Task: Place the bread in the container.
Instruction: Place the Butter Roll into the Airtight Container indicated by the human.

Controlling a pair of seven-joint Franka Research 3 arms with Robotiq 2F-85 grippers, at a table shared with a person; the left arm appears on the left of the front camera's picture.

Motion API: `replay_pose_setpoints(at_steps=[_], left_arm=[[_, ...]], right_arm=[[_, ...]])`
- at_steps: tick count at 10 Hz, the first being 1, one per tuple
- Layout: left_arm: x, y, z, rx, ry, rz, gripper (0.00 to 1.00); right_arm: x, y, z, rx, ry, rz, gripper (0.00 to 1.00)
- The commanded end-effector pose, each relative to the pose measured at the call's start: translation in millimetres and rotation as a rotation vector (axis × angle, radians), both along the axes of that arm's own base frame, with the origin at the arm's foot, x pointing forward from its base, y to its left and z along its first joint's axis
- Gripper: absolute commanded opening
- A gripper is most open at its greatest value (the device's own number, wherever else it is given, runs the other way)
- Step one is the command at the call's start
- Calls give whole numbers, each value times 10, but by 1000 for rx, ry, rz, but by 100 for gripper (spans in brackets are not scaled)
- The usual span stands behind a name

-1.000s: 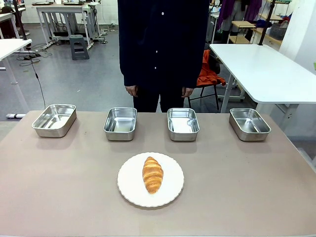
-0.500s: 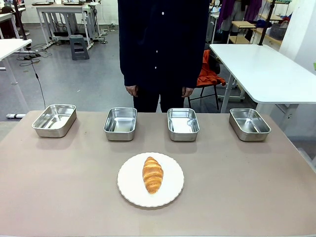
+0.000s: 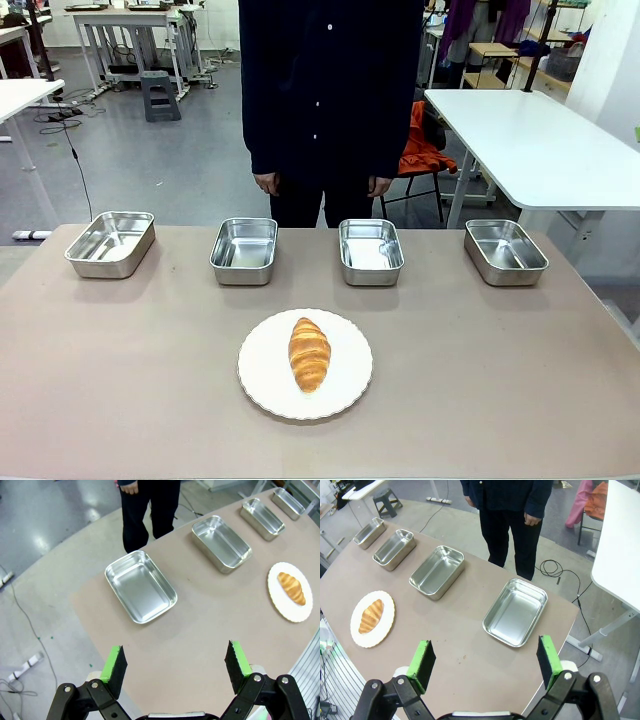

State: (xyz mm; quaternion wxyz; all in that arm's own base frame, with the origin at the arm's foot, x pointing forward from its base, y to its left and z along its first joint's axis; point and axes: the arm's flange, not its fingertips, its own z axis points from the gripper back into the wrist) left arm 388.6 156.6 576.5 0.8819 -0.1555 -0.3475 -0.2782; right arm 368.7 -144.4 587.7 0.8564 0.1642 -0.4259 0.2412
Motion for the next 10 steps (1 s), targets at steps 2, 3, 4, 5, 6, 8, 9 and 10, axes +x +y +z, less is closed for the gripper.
replay_pose_setpoints(at_steps=[2,3,4,5,6,8,9,10], left_arm=[[-2,1,14,-2,0,8,100],[-2,1,14,-2,0,8,100],[-2,1,14,-2,0,8,100],[-2,1,14,-2,0,8,100],[-2,1,14,-2,0,8,100],[-2,1,14,-2,0,8,100],[-2,1,14,-2,0,8,100],[-2,1,14,-2,0,8,100]], right_arm=[[3,-3,2,4,-6,3,100],[3,-3,2,4,-6,3,100],[3,-3,2,4,-6,3,100],[3,-3,2,4,-6,3,100],[3,-3,2,4,-6,3,100],[3,-3,2,4,-6,3,100],[3,-3,2,4,-6,3,100],[3,-3,2,4,-6,3,100]])
